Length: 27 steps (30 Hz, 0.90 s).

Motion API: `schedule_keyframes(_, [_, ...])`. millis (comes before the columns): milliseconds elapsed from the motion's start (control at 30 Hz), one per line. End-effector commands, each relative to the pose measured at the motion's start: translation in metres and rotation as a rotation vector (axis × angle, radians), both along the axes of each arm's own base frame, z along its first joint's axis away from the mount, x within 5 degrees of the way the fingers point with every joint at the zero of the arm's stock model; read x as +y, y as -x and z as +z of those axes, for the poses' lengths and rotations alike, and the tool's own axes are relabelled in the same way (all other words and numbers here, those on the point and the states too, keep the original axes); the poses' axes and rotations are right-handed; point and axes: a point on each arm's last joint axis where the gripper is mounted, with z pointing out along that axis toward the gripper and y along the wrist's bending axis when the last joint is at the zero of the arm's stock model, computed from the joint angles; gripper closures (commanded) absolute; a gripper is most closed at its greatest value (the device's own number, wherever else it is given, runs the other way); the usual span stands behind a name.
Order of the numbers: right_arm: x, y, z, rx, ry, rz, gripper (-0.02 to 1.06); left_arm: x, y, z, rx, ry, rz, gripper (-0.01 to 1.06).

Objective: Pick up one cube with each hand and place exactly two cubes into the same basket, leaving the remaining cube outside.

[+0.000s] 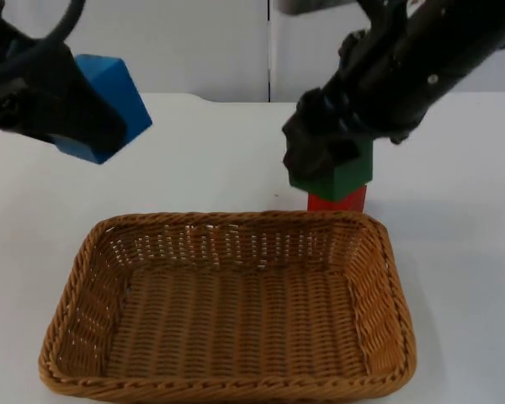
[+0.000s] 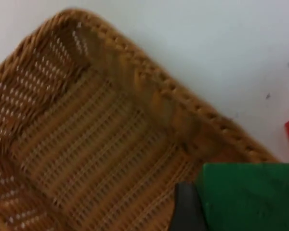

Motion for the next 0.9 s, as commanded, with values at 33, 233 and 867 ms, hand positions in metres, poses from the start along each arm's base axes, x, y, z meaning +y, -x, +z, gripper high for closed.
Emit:
schedule_keyframes(33, [0.004, 0.009, -0.001, -0.02, -0.009, 0.022, 1.05, -0.004, 0.007, -0.009, 0.011, 0.009, 0.015, 1.05])
schedule_keyframes(233, [0.008, 0.023, -0.016, -0.01, 0.002, 0.044, 1.05, 0.0, 0.018, -0.038, 0.051, 0.005, 0.078, 1.05])
schedule_keyframes(867, [0.0, 0.028, -0.035, -0.046, 0.046, 0.063, 1.05, -0.034, 0.02, -0.051, 0.003, -0.053, -0.047, 1.05])
